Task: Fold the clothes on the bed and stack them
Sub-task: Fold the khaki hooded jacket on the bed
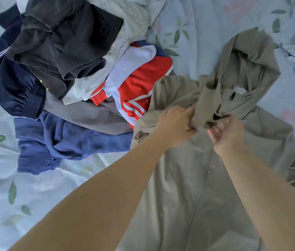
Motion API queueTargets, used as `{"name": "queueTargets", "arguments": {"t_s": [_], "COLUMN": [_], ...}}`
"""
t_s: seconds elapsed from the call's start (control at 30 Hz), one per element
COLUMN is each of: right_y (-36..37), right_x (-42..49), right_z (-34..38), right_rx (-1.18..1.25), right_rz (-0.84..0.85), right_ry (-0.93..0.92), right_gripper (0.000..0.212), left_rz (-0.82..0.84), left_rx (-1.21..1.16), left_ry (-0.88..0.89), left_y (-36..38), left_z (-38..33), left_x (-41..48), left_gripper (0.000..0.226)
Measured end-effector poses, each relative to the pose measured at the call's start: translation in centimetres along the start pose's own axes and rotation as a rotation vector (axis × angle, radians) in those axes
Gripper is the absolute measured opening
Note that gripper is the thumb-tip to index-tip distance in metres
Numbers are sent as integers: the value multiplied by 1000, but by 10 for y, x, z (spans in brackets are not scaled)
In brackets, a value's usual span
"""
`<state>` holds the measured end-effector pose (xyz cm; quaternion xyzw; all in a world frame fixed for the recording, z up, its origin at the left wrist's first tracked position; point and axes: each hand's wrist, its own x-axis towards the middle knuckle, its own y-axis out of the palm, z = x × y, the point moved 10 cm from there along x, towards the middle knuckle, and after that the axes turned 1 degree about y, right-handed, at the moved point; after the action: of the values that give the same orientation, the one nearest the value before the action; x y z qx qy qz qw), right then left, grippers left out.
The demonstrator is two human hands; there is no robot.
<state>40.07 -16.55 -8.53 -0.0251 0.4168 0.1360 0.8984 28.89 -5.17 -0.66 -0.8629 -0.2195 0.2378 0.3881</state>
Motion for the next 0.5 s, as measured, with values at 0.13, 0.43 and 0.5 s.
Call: {"name": "queueTargets", "arguments": {"t_s": [0.13, 0.43, 0.5], "right_y": [-75, -111, -103], "right_x": [3, 20, 20], "right_z": [-5, -65, -73], "right_rx": [94, -542, -555], "right_rz": [-127, -40, 53], "right_ry": [93, 79, 135], "right_gripper": [34, 57, 36], "left_rz": [460, -337, -437], "left_rx": [-71, -1348, -1490], "left_ry": [-124, -1190, -1201], "left_y": [89, 121, 119], "left_z": [9, 104, 103], "left_x": [-34, -81, -76], "left_gripper": [58, 52, 53]}}
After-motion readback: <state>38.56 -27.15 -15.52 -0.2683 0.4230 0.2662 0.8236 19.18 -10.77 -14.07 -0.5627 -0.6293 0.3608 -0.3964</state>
